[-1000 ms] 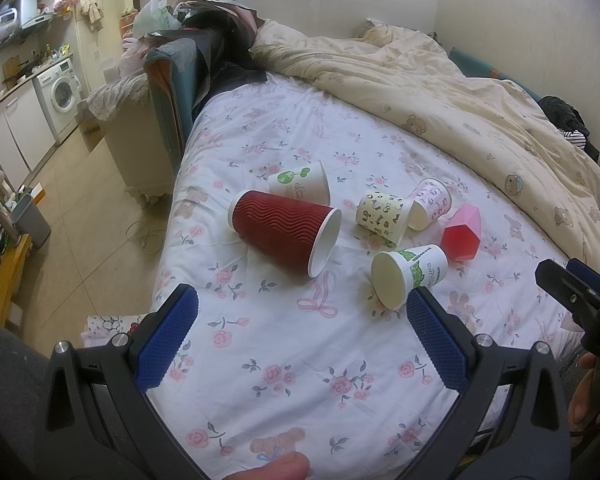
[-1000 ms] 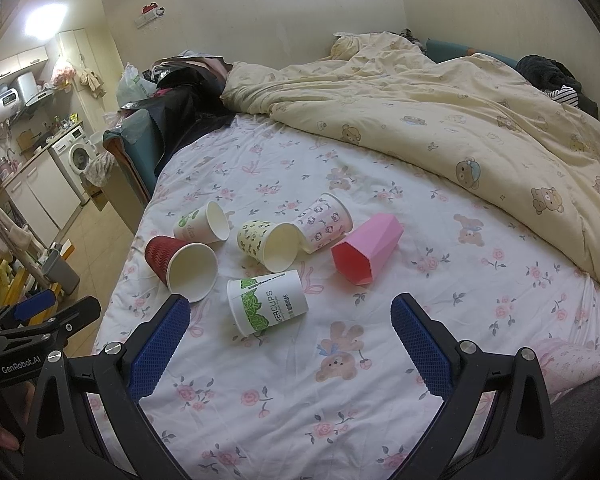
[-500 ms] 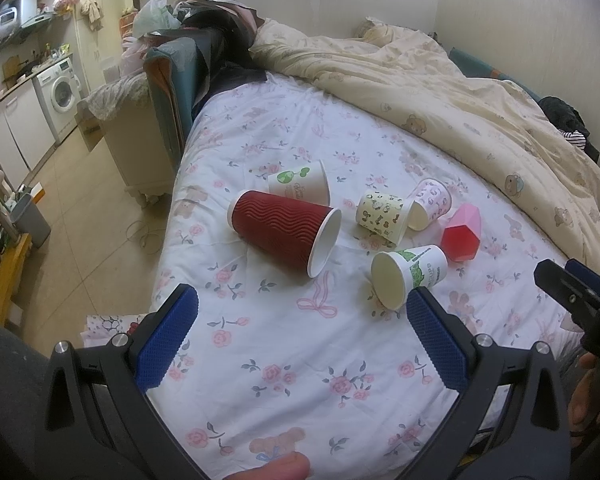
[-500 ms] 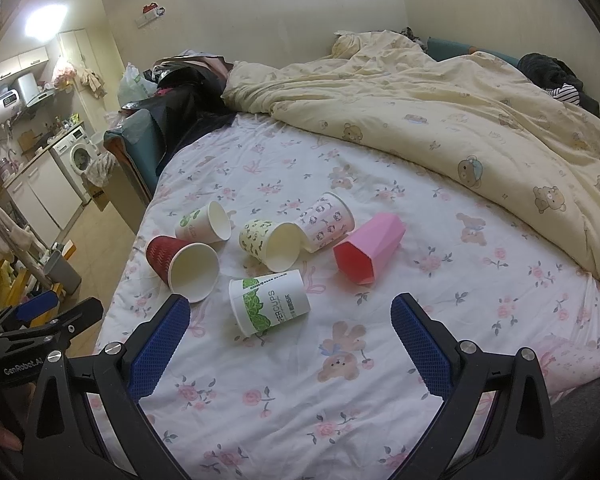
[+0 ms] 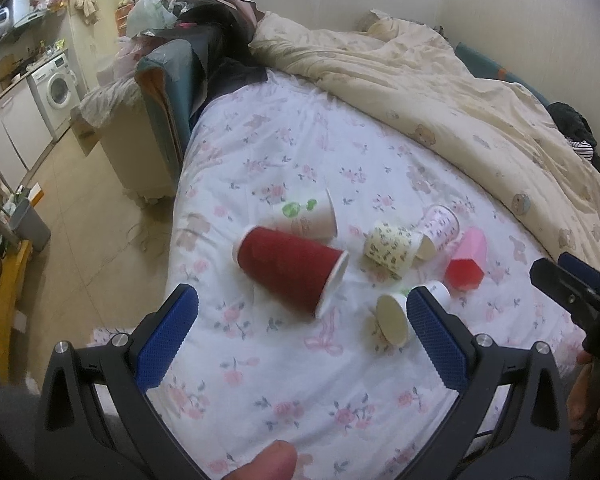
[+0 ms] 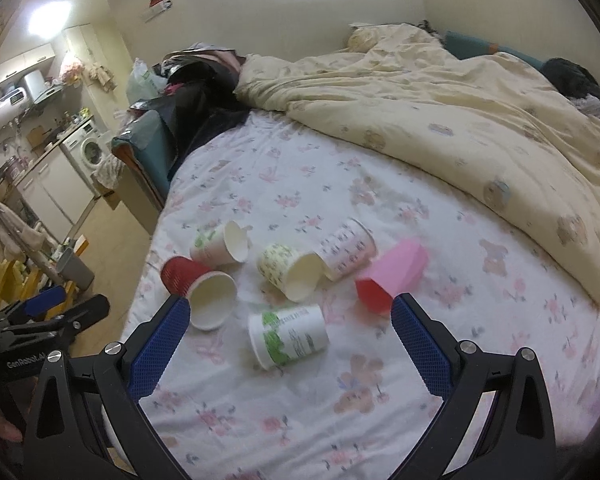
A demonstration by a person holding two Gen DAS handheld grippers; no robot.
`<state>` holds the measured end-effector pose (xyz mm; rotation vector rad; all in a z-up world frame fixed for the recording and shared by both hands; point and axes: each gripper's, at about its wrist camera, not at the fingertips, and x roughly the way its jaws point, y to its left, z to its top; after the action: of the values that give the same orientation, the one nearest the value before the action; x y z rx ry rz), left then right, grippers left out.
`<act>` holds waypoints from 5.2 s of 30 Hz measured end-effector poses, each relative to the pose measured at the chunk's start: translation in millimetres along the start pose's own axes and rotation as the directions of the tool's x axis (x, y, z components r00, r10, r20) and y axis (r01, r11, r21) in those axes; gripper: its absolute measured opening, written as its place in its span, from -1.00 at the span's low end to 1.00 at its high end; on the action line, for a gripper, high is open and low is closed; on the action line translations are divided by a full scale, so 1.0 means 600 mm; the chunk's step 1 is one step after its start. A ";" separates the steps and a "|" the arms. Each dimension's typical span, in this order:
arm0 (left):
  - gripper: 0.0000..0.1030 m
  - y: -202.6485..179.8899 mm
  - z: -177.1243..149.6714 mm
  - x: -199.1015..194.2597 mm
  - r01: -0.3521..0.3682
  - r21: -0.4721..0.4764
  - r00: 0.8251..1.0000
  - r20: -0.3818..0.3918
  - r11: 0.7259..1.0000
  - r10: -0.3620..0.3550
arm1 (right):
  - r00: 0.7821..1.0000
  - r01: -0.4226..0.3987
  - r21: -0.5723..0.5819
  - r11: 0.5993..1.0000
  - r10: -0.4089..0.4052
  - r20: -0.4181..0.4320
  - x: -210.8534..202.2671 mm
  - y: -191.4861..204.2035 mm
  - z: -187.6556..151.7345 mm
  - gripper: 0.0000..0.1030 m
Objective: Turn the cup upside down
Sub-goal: 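Reach the left gripper to the white tree-print cup and grasp it, then lift the tree-print cup with the left gripper and set it down upright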
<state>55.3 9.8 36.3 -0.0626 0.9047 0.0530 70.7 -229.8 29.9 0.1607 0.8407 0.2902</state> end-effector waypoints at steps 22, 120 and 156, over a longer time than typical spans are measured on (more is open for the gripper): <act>1.00 0.065 0.134 0.121 0.042 0.052 0.992 -0.123 0.998 -0.035 | 0.995 -0.034 -0.090 0.995 0.025 -0.093 0.151 0.035 0.096 0.99; 0.15 -0.073 -0.149 0.142 0.100 -0.217 0.815 -0.542 0.971 -0.205 | 0.992 0.068 0.176 0.982 -0.048 -0.116 -0.035 -0.104 -0.121 0.99; 0.81 -0.149 -0.186 0.209 0.037 -0.293 0.765 -0.607 0.955 -0.216 | 0.987 0.084 0.220 0.972 -0.050 -0.154 -0.008 -0.119 -0.122 0.99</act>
<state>51.6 -85.5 -128.4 -0.4161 1.5744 0.0240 26.2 -296.8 -32.9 0.3253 1.0234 0.1429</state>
